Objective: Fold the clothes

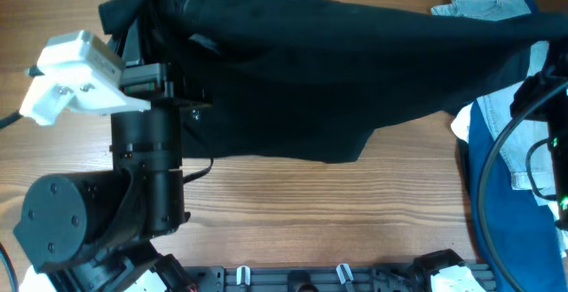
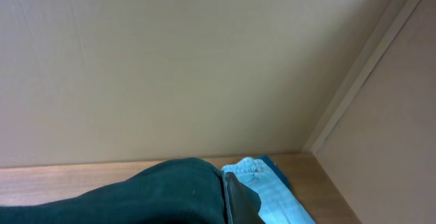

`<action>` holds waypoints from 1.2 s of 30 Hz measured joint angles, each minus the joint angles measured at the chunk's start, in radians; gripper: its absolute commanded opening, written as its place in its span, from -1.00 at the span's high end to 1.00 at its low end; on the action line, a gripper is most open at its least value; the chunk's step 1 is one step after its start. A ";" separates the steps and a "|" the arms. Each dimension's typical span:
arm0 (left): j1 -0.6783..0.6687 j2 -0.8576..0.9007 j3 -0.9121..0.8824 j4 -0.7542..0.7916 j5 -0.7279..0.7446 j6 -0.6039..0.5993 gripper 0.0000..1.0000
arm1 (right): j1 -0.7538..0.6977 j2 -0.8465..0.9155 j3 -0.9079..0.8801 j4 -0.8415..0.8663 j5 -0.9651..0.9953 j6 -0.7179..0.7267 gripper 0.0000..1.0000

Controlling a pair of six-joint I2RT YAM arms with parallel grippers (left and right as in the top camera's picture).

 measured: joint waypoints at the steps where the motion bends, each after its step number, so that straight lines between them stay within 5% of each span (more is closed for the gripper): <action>1: -0.009 0.000 0.000 0.002 -0.015 0.016 0.92 | 0.000 0.004 0.000 0.001 0.000 0.000 0.91; 17: 0.041 0.094 0.000 -0.035 -0.266 0.058 0.92 | 0.000 0.188 0.002 -0.148 -0.109 0.134 0.91; 24: 0.227 0.170 0.000 -0.272 -0.257 -0.166 0.92 | 0.000 0.285 0.002 -0.119 -0.166 0.207 0.92; 36: 0.547 0.327 0.000 -0.509 0.111 -0.526 0.92 | 0.012 0.420 0.002 -0.113 -0.245 0.287 0.91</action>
